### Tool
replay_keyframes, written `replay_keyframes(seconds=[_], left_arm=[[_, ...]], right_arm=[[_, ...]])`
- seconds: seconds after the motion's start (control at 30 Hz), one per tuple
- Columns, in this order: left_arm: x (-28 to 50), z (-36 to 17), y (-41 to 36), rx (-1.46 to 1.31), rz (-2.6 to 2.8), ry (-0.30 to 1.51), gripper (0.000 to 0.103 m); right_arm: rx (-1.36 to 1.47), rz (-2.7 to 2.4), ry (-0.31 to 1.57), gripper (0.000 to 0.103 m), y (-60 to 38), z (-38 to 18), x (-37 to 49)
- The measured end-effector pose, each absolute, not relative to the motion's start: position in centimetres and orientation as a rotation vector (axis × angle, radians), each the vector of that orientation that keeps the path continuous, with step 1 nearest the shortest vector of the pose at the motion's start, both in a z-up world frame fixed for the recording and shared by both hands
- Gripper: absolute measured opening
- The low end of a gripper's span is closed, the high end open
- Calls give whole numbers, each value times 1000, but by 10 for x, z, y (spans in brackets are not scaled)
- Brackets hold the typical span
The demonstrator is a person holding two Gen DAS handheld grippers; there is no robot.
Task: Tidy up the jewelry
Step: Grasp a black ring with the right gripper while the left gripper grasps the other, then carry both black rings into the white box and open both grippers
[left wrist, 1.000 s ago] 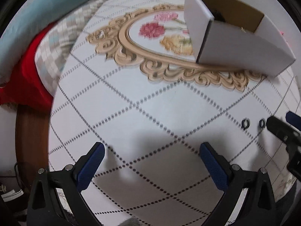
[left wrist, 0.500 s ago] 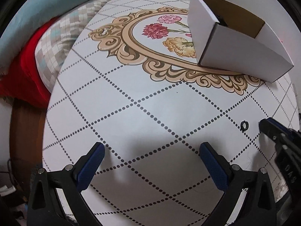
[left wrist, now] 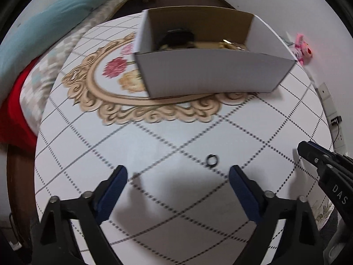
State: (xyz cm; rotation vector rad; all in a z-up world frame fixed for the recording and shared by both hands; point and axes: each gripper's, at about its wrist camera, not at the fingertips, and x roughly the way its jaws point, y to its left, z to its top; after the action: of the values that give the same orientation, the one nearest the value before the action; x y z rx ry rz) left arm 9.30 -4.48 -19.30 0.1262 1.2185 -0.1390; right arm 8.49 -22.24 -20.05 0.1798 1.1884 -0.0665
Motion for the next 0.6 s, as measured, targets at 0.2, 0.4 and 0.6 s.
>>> replay_keyframes(seconds=[0.2,0.4,0.6], left_arm=[[92,-195,-64,160,-155,1213,47],[95,-194,-69,152,-201,1202,10],[94,-194,-71,158,-205,1192,10]], right_arm=[[211,-92,1179,13,-239,-201,82],[222,-91,1171,13,-239,-199,85],[235,-98,1167,13,-242,-199,85]])
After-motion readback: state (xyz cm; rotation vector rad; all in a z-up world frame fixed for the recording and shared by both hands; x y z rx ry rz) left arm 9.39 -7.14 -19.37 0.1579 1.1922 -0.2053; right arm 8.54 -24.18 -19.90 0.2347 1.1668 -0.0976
